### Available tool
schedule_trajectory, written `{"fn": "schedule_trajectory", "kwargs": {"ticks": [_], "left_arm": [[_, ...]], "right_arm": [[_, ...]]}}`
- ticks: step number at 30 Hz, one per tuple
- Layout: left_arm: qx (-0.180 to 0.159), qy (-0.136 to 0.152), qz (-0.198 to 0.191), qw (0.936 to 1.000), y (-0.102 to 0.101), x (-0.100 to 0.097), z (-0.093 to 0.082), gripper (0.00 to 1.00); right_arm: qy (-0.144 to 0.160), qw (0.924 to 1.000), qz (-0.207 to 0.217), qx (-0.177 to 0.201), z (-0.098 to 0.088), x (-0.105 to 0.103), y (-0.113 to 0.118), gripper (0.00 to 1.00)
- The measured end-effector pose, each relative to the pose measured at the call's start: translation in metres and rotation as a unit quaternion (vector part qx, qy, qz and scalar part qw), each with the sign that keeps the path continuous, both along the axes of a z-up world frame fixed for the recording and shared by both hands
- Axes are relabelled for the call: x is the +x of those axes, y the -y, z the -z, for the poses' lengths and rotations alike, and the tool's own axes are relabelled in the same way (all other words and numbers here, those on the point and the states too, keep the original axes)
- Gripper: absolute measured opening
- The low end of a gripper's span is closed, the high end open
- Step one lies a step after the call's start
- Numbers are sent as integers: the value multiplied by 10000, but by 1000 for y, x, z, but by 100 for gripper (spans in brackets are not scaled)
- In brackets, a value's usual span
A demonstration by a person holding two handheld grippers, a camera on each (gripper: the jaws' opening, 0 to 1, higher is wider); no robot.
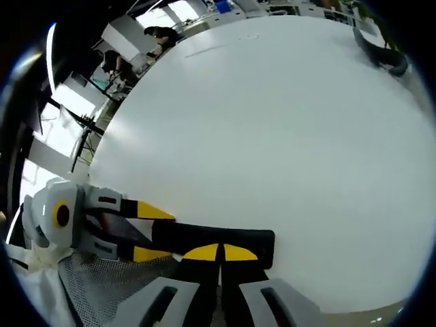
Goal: Press the specified remote control buttons in sequence, fully releasing each button before pressing the next.
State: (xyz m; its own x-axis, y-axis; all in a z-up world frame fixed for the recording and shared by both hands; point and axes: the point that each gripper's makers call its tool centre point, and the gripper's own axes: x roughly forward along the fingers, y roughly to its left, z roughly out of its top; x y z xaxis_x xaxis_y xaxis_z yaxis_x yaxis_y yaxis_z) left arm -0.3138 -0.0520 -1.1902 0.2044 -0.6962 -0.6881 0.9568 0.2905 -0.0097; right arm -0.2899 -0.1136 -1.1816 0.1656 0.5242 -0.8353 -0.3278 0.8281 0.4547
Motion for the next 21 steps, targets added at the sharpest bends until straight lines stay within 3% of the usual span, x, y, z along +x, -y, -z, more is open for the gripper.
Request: {"fn": "schedule_trajectory", "kwargs": {"ticks": [11, 15, 18, 21], "left_arm": [[3, 18, 74, 10000, 4, -2, 0, 25], [13, 18, 85, 10000, 4, -2, 0, 25], [10, 9, 125, 9999, 5, -3, 0, 25], [4, 14, 137, 9999, 6, -4, -1, 25]], "right_arm": [[206, 9996, -151, -131, -1, 2, -3, 0], [596, 9977, -307, -48, -6, 9, -10, 0], [709, 9961, -534, -10, -7, 8, -17, 0], [601, 9957, -699, 48, -6, 0, -24, 0]]}}
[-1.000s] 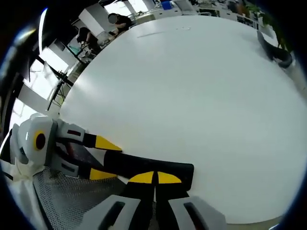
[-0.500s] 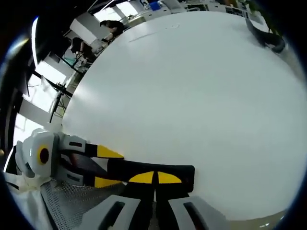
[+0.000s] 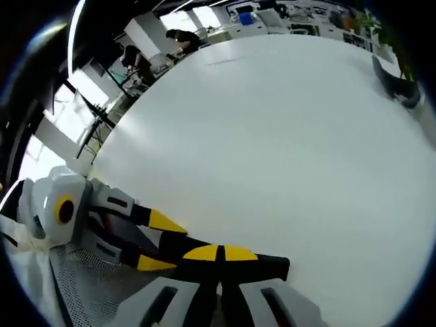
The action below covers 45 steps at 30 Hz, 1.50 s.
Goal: Press the specified remote control buttons in sequence, fully releasing each button before pressing the next.
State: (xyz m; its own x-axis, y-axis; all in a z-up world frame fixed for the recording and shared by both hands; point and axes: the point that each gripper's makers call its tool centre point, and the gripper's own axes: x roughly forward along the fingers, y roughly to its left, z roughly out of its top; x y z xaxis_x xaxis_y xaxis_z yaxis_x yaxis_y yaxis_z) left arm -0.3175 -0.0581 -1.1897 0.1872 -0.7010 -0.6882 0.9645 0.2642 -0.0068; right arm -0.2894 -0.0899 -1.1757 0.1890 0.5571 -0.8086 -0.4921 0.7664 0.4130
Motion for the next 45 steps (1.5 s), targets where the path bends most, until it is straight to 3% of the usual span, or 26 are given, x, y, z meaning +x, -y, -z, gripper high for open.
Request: {"fn": "schedule_trajectory", "kwargs": {"ticks": [4, 10, 32, 45], "left_arm": [[-1, 2, 12, 10000, 0, -1, -1, 25], [-15, 8, 21, 10000, 0, -1, -1, 25], [-32, 19, 13, 10000, 0, -1, 0, 25], [-48, 15, 25, 10000, 1, -1, 0, 25]], "right_arm": [[63, 9999, -115, -103, 3, 0, 0, 0], [-132, 9999, 32, 4, 6, -2, 2, 0], [36, 9999, 2, -94, 8, 1, 1, 0], [-153, 9997, 27, -199, 7, -4, 3, 0]]}}
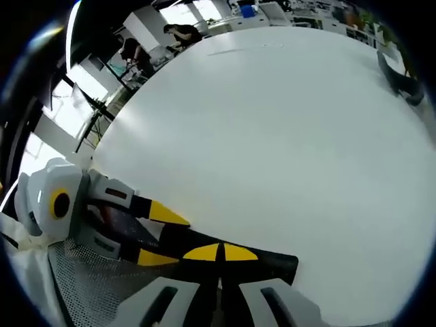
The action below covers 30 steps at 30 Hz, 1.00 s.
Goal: Press the specified remote control buttons in sequence, fully releasing each button before pressing the next.
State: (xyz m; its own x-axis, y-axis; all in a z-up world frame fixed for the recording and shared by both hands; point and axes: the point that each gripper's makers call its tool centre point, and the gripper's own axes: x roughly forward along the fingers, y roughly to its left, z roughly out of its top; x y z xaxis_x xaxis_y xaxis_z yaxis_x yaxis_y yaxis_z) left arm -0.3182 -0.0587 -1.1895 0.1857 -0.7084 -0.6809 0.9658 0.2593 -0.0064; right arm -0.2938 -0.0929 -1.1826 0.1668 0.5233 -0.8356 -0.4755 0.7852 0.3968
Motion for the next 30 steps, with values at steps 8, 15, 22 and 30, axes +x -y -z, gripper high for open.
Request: {"fn": "schedule_trajectory", "kwargs": {"ticks": [8, 15, 22, 30], "left_arm": [[-4, 2, 9, 10000, 0, 0, 0, 25], [-3, 1, 13, 10000, 0, 0, 0, 25], [-7, 0, 14, 10000, 0, 0, 0, 25], [-3, 0, 20, 10000, 1, 0, 1, 25]], "right_arm": [[-122, 9999, 12, -20, -1, -4, 1, 0], [-192, 9998, 17, -49, -1, -6, 2, 0], [-133, 9998, -78, -138, -1, -6, 1, 0], [-60, 9996, -159, -214, 0, -5, 2, 0]]}}
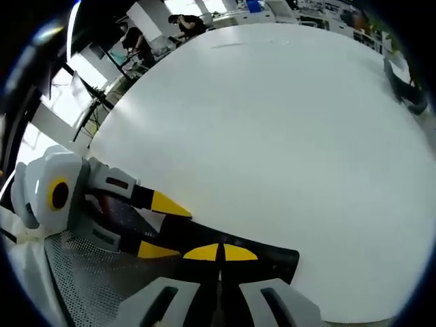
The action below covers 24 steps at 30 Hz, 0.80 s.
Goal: Press the specified remote control buttons in sequence, fully releasing each button before pressing the next.
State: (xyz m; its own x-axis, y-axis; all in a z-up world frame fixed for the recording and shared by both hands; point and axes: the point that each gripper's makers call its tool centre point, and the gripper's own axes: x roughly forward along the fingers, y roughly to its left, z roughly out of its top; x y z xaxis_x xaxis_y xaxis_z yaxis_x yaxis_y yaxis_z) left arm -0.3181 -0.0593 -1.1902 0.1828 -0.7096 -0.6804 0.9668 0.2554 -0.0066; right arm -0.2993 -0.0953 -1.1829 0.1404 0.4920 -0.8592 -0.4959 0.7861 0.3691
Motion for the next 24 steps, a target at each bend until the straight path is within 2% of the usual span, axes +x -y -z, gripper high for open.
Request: {"fn": "schedule_trajectory", "kwargs": {"ticks": [10, 24], "left_arm": [[-1, 4, 3, 10000, 0, 0, 0, 25], [-9, 2, 5, 10000, 0, 0, 0, 25]], "right_arm": [[56, 10000, -65, -25, -1, -1, -1, 0], [-109, 9999, 101, 51, -2, -2, 0, 0]]}}
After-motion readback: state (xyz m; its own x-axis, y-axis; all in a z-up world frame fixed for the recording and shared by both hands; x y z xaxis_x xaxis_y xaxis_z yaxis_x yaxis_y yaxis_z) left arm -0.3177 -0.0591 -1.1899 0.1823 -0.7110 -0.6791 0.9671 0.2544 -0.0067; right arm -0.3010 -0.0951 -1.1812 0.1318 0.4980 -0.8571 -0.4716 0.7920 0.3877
